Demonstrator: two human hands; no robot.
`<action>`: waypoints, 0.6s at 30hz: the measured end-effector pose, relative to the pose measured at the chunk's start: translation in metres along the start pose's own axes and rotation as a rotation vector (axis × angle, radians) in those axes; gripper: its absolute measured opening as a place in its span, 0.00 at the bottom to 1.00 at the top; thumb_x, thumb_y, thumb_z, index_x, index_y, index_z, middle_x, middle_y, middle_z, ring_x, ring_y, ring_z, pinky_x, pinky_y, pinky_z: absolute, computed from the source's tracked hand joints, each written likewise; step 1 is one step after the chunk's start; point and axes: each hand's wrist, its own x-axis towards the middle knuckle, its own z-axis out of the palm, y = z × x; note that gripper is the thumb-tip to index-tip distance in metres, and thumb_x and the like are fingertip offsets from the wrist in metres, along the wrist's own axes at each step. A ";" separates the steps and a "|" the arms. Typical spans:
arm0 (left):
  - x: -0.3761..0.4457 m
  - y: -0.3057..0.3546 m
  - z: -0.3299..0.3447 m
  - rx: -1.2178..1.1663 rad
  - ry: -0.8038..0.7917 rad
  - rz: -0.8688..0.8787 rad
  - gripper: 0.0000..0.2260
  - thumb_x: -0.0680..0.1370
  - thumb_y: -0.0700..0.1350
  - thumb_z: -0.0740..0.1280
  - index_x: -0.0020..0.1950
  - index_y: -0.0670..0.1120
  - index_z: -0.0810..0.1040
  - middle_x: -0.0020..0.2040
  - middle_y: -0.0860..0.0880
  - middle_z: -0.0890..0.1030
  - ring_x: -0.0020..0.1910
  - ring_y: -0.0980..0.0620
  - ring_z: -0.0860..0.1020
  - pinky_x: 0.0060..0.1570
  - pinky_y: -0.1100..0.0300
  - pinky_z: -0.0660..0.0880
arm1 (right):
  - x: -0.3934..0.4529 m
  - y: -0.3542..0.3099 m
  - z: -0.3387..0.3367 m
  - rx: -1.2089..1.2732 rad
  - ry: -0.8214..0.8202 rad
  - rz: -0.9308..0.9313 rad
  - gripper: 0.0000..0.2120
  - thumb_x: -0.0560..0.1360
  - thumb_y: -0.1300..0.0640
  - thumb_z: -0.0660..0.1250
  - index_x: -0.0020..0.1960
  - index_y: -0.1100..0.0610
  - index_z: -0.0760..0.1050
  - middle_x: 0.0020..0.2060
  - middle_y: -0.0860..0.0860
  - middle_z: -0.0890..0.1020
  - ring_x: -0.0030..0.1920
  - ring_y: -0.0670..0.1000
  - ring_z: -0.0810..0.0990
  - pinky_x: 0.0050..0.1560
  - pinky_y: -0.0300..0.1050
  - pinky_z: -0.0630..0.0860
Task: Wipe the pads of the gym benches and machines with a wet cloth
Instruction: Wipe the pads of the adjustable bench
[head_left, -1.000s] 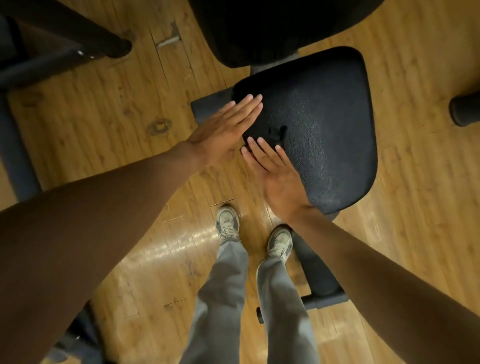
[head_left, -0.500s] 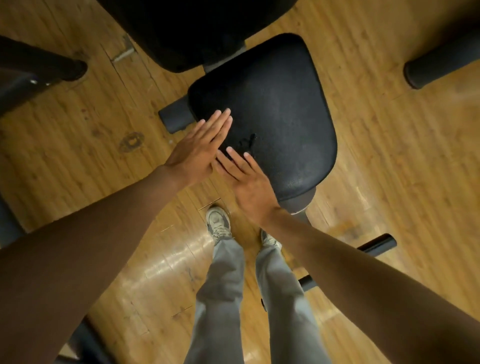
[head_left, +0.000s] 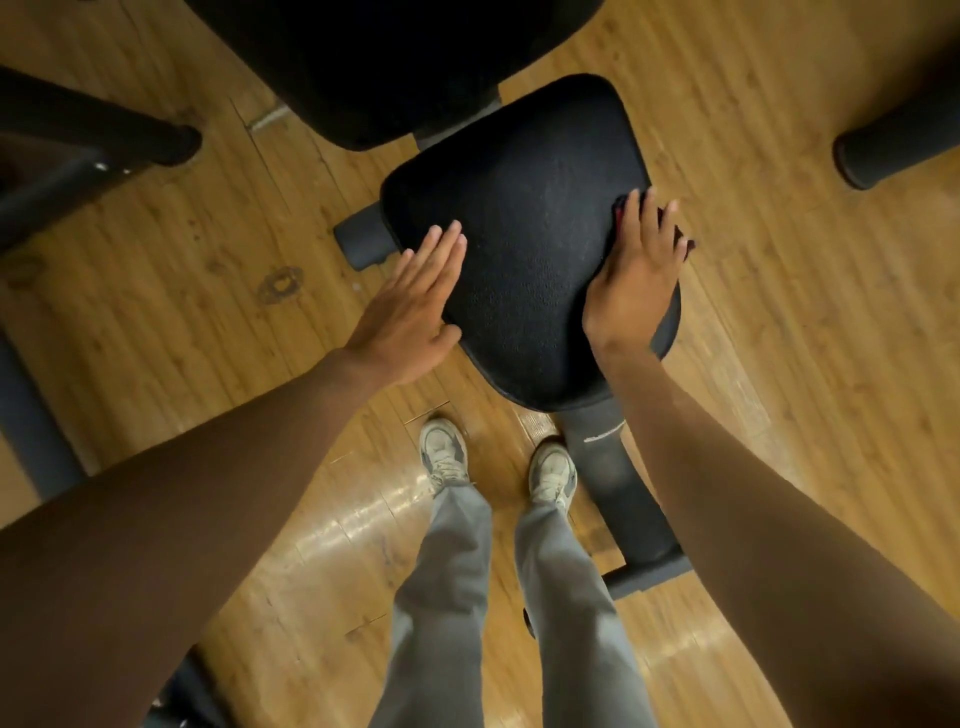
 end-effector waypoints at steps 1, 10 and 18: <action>-0.003 0.003 0.003 -0.061 0.052 -0.039 0.41 0.80 0.47 0.63 0.84 0.43 0.41 0.85 0.47 0.40 0.83 0.50 0.38 0.82 0.48 0.44 | -0.008 -0.007 0.003 -0.017 0.000 -0.035 0.30 0.79 0.67 0.53 0.81 0.59 0.57 0.81 0.56 0.59 0.82 0.60 0.52 0.81 0.59 0.49; -0.033 0.050 0.052 -0.362 0.283 -0.457 0.44 0.82 0.63 0.62 0.84 0.43 0.40 0.84 0.48 0.39 0.83 0.52 0.37 0.82 0.46 0.50 | -0.029 -0.008 0.019 -0.069 -0.289 -0.775 0.30 0.80 0.64 0.60 0.81 0.55 0.61 0.81 0.51 0.62 0.82 0.53 0.55 0.81 0.55 0.51; -0.034 0.046 0.057 -0.423 0.256 -0.396 0.53 0.77 0.68 0.67 0.83 0.40 0.39 0.84 0.46 0.37 0.82 0.51 0.36 0.82 0.53 0.45 | 0.011 -0.085 0.053 -0.016 -0.156 -0.635 0.28 0.81 0.64 0.54 0.81 0.58 0.59 0.81 0.53 0.60 0.82 0.56 0.54 0.82 0.57 0.50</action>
